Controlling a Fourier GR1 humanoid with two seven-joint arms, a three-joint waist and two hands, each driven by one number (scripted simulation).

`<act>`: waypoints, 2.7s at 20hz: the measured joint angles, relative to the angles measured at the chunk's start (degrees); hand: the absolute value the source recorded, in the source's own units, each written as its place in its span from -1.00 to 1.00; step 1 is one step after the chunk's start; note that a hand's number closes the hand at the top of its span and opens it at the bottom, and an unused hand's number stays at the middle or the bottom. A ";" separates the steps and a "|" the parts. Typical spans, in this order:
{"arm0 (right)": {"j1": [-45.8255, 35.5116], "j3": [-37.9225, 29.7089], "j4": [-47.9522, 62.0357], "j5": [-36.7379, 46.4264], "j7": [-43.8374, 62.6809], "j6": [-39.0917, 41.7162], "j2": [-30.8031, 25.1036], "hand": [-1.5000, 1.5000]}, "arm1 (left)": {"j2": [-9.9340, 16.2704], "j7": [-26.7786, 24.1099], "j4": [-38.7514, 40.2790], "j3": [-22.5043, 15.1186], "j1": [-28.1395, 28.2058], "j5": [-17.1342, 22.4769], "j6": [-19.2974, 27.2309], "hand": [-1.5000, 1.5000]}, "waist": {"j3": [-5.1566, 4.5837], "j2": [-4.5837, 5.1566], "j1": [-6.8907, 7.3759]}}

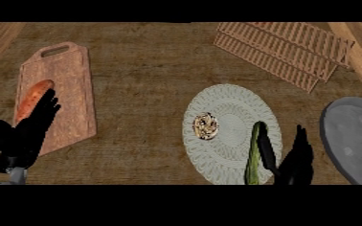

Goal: Pick the squash from the placemat and place it in the tiered shelf

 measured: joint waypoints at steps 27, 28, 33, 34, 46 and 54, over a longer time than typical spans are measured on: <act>-9.30 9.22 -14.09 13.73 35.86 55.39 -0.13 -1.00 | -0.95 -0.04 0.87 1.08 1.01 -0.34 -1.77 0.00 | 1.38 -0.25 -0.56; -9.78 8.29 -14.42 13.73 35.59 56.26 -0.14 -1.00 | -0.97 -0.30 0.95 1.20 1.37 -0.43 -1.92 0.00 | 1.40 -0.23 -0.56; -9.28 8.00 -15.21 14.27 34.36 58.30 -0.15 -1.00 | -1.76 -1.03 2.62 1.96 0.88 -0.80 -2.93 0.00 | 1.45 -0.19 -0.76; -9.37 7.80 -15.23 14.30 34.15 58.69 -0.15 -1.00 | -1.88 -1.00 2.36 2.02 0.99 -0.90 -2.96 0.00 | 1.46 -0.19 -0.73; -7.59 5.23 -13.11 12.08 31.89 57.12 -0.08 1.00 | -1.88 0.60 0.94 4.07 1.10 -1.78 -4.03 0.00 | 1.16 -0.64 -0.71; -7.41 4.78 -11.65 14.54 29.38 56.73 -0.27 1.00 | -3.04 0.86 1.02 4.71 0.96 -3.03 -4.62 0.00 | 0.81 -1.03 -0.77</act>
